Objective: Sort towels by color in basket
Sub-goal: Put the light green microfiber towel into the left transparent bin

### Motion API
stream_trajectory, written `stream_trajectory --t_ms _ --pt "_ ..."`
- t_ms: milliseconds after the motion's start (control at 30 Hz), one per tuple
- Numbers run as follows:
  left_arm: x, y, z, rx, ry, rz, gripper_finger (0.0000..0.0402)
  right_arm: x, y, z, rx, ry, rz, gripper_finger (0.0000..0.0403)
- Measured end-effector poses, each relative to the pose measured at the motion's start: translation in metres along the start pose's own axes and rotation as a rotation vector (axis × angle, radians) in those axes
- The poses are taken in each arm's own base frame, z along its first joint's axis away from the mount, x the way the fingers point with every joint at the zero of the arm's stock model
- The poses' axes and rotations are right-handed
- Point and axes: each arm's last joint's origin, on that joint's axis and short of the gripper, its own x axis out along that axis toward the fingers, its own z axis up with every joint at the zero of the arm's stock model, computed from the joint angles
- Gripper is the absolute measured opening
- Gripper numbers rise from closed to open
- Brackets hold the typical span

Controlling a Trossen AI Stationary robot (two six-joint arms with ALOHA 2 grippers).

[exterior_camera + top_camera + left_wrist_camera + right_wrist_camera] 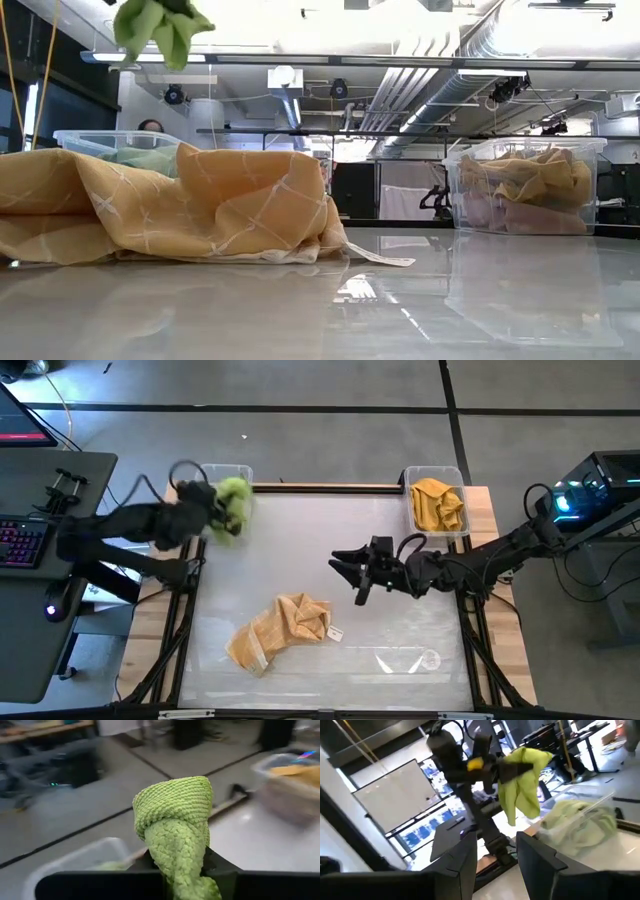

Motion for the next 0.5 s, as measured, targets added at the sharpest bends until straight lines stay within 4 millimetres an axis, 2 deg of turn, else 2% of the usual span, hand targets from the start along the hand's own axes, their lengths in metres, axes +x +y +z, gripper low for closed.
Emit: stream_trajectory --t_ms 167,267,367,500 --pt "0.025 0.033 0.007 0.061 0.071 0.118 0.0011 0.005 -0.008 0.003 -0.008 -0.011 -0.034 0.013" --pt "0.047 0.047 0.007 0.103 0.132 0.149 0.0012 0.008 -0.012 0.005 -0.002 -0.02 -0.051 0.013" --pt "0.074 0.063 -0.005 0.131 0.228 0.212 0.0012 0.01 -0.015 0.007 -0.003 -0.025 -0.062 0.013" --pt "0.103 0.085 -0.026 0.063 0.315 0.261 0.0012 0.01 -0.016 0.007 0.0 -0.027 -0.064 0.013"
